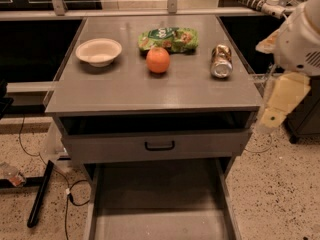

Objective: Place orange into middle drawer

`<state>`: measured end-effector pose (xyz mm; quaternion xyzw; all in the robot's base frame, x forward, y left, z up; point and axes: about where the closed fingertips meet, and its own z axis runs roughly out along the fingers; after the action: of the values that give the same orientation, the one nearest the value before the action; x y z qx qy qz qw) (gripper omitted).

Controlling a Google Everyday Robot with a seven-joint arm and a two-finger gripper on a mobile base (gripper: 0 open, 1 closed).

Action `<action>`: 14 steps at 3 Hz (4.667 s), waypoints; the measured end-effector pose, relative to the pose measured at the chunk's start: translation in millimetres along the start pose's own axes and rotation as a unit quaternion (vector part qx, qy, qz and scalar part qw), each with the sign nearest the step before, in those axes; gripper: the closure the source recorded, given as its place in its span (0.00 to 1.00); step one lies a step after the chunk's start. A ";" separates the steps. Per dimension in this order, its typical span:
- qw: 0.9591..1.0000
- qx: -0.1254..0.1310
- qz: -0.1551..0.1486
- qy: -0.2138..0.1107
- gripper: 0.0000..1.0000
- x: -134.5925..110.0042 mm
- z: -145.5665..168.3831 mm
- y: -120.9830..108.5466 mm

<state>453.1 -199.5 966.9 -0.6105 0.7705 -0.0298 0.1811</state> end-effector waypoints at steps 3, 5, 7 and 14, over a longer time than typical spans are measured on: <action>0.989 0.034 -0.028 -0.141 0.00 -80.0 60.4 -70.9; 0.984 0.040 -0.031 -0.169 0.00 -98.0 75.9 -86.3; 0.969 0.014 0.023 -0.246 0.00 -123.5 118.0 -122.2; 0.979 0.008 0.050 -0.198 0.18 -188.7 215.7 -175.9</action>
Offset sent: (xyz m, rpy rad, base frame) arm 0.1000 0.0756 -0.0205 0.2287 -0.1640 0.1516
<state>720.4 -26.6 858.5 -0.5633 0.7488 0.0952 0.3361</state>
